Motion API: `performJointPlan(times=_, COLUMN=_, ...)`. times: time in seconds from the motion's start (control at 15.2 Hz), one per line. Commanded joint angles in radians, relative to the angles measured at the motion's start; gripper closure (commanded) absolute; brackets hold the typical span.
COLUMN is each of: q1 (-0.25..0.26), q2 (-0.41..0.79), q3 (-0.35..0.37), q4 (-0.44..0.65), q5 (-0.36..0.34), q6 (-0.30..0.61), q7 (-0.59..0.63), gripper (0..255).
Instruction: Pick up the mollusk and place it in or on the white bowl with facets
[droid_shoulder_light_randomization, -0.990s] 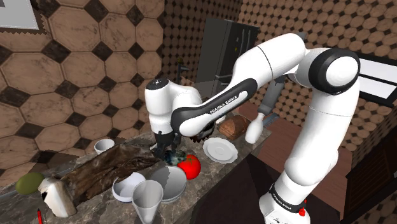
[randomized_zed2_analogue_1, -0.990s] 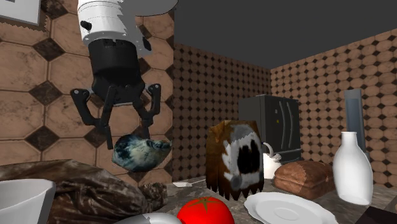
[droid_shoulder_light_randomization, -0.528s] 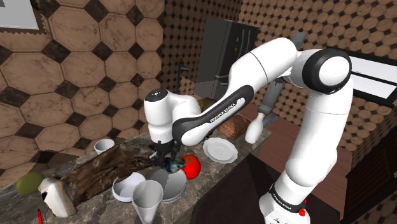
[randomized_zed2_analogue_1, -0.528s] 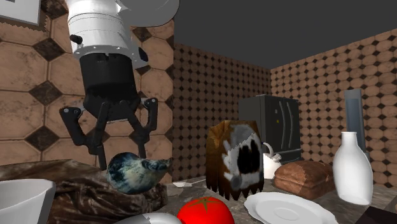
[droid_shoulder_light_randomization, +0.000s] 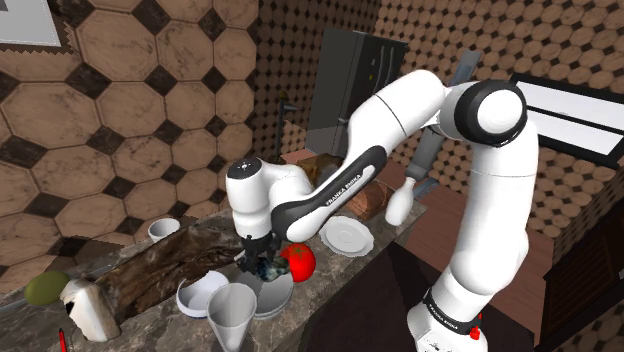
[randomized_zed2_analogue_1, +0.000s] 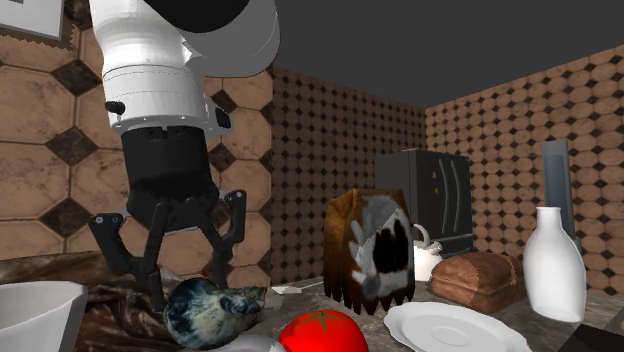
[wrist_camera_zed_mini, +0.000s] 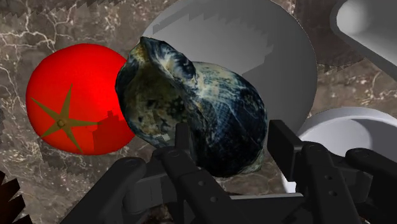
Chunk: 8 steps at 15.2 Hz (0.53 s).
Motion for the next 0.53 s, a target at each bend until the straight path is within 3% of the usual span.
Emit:
performJointPlan(times=0.0, q1=0.014, q2=0.025, q3=-0.016, q4=-0.002, q5=-0.027, q6=0.018, q7=0.020, gripper=255)
performJointPlan(times=0.46, q1=0.030, q2=0.056, q3=-0.037, q4=-0.003, q5=-0.058, q6=0.039, q7=0.043, gripper=255)
